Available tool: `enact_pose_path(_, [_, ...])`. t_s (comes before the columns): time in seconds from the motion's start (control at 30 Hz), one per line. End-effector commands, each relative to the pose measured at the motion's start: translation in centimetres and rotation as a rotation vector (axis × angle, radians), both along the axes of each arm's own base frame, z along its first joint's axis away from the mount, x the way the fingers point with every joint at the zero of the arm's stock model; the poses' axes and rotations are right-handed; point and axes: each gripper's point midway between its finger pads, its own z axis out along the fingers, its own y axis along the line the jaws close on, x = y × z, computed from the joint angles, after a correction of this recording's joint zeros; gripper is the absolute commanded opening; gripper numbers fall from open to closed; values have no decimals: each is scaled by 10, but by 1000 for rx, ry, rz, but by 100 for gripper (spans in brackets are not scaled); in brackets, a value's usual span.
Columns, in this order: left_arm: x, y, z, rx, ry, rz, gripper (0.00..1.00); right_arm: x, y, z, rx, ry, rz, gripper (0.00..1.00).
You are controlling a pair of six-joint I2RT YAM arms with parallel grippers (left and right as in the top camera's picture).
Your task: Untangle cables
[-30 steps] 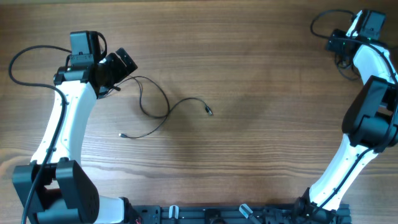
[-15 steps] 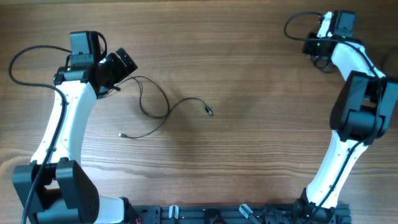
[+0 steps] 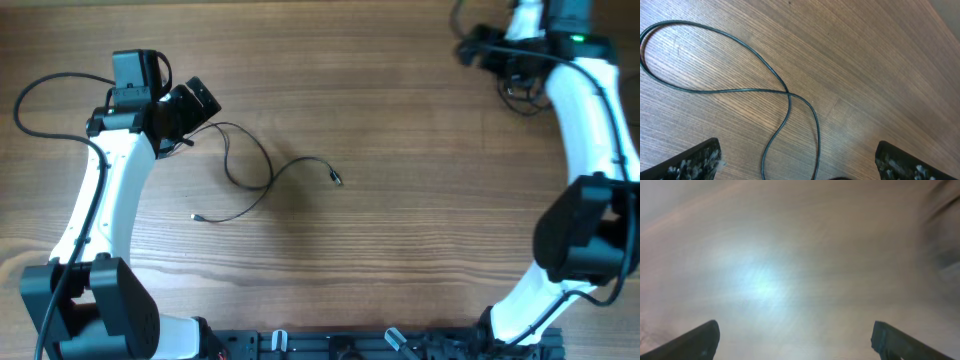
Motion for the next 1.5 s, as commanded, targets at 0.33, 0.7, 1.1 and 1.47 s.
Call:
enact_pose_path(0.33, [0, -2, -4, -2, 7, -10, 100, -181, 301, -68, 306, 725, -355, 82])
enact_pose_path(0.7, [-2, -11, -4, -49, 15, -37, 100, -139, 278, -43, 236, 389, -402, 100])
enact_pose_path(1.1, [-102, -54, -36, -304, 513, 672, 100, -156, 121, 35, 42, 252, -705, 100])
enact_pose_path(1.47, [-123, -95, -107, -241, 428, 949, 90, -153, 95, 37, -193, 150, -531, 100])
